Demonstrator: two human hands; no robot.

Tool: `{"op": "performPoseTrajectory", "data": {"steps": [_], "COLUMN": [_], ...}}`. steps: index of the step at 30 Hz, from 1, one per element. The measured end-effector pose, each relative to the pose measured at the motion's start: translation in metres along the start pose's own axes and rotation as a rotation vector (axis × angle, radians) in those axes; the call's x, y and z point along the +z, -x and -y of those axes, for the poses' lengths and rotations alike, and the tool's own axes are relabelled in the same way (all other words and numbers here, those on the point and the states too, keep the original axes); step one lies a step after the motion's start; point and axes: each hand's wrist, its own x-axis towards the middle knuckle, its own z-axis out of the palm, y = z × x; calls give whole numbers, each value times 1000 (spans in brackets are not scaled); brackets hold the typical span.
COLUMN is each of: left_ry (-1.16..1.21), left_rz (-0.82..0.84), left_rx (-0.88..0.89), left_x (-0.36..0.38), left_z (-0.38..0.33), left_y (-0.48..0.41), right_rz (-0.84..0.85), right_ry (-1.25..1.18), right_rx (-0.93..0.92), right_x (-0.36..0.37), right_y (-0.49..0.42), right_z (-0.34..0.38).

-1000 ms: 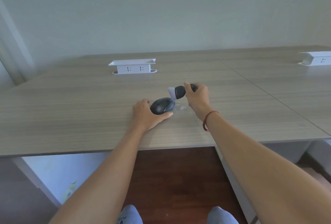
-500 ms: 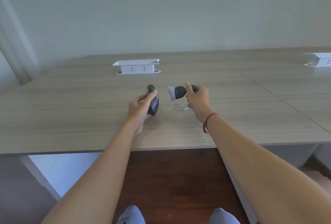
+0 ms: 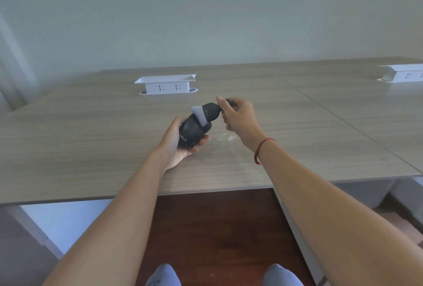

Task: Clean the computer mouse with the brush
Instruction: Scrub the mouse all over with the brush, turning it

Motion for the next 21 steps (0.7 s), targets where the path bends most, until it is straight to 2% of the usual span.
{"op": "performPoseTrajectory", "data": {"steps": [6,12,18,21], "left_ry": [2,14,-69,-76], "left_rz": [-11,-87,-129,-175], "left_rx": [-27,-3,48,79], "left_x": [-2,0,2,6], "left_z": [0,2,6,8], "left_y": [-1,-1,-3,-2], "right_rz": [-169,-55,-137,-123], "right_ry": [81,118,168,84], "right_rx": [-41,-77,-21,-4], "right_x": [-2,-1,-6,-7], "right_y": [-6,-6,-8,-7], "right_z": [-3,3,-7,0]}}
